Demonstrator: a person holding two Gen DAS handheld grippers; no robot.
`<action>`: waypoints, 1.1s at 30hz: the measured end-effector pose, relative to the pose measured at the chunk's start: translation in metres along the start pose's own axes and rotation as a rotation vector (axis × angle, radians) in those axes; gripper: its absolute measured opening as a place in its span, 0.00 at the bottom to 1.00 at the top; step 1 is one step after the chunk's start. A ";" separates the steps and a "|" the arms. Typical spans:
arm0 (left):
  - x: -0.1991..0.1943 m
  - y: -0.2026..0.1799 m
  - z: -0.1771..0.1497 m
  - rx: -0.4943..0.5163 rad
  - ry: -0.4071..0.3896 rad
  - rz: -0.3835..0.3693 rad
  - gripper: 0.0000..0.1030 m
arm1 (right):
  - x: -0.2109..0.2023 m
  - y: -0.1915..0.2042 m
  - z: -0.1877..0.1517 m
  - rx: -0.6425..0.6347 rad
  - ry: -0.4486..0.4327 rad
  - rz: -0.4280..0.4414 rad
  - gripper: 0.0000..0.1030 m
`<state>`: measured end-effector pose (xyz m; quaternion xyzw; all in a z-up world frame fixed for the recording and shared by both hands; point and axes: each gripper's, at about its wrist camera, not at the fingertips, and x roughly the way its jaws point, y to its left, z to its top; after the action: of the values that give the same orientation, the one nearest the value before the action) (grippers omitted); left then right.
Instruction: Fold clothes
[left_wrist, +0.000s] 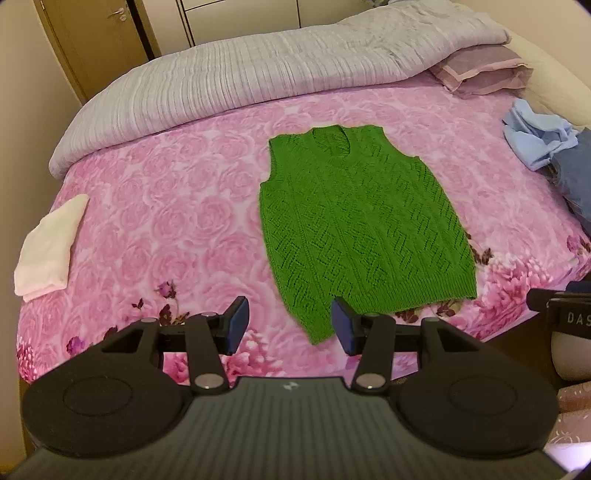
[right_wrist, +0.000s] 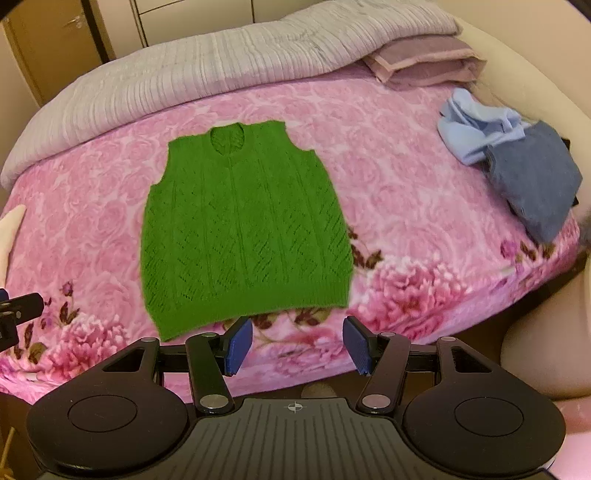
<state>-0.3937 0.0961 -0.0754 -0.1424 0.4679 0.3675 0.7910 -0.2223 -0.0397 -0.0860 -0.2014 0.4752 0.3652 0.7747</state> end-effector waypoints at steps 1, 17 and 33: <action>0.002 -0.002 0.002 -0.004 0.004 0.004 0.44 | 0.001 0.000 0.003 -0.009 -0.004 0.001 0.56; 0.038 -0.039 0.053 -0.071 0.051 0.065 0.44 | 0.031 -0.020 0.071 -0.166 -0.029 0.032 0.56; 0.084 -0.045 0.085 -0.190 0.132 0.161 0.44 | 0.091 -0.077 0.133 -0.199 0.053 0.131 0.56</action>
<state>-0.2835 0.1510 -0.1075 -0.2026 0.4920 0.4623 0.7094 -0.0600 0.0314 -0.1070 -0.2556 0.4689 0.4549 0.7126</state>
